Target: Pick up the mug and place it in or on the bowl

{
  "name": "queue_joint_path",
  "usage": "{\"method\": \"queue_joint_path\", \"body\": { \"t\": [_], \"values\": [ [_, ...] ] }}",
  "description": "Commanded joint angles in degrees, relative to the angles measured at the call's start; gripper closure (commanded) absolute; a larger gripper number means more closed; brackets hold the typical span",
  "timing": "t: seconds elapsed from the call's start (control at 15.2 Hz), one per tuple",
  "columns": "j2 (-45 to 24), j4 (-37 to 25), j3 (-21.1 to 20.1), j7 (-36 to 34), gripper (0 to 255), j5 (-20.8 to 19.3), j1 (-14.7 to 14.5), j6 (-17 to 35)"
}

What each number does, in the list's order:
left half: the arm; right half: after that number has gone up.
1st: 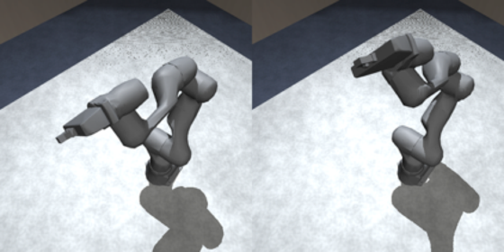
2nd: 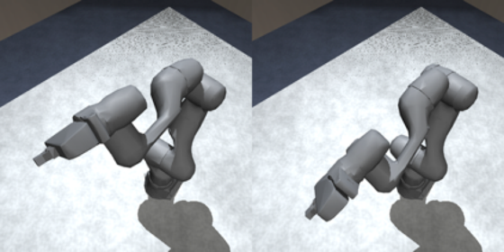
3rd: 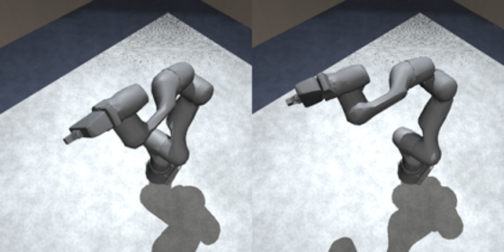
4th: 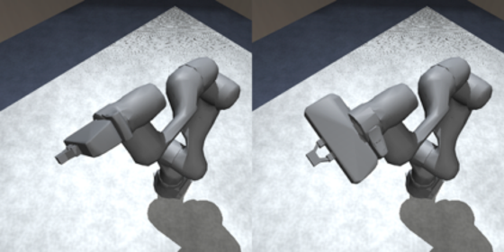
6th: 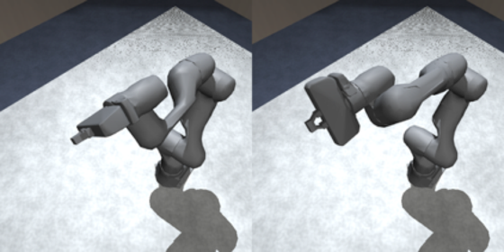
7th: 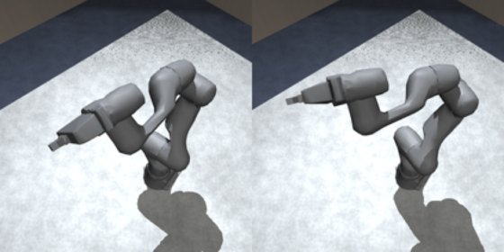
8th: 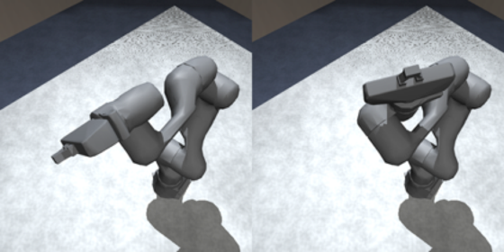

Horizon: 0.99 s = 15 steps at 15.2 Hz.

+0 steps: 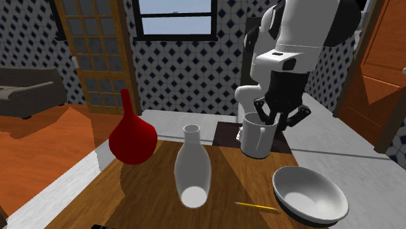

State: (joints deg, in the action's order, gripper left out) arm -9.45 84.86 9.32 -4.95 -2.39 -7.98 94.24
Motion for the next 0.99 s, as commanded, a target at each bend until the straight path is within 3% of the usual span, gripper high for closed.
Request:
{"method": "queue_joint_path", "body": {
  "t": [0.0, 0.66, 0.92],
  "values": [
    [-1.20, -1.71, -0.93, -2.28, 255, 0.03, -1.29, -0.64],
    [-13.11, -20.09, -5.01, -13.03, 255, 0.23, -8.06, -7.81],
    [-11.83, -15.01, -5.00, -13.25, 255, 0.15, -8.18, -4.01]
  ]
}}
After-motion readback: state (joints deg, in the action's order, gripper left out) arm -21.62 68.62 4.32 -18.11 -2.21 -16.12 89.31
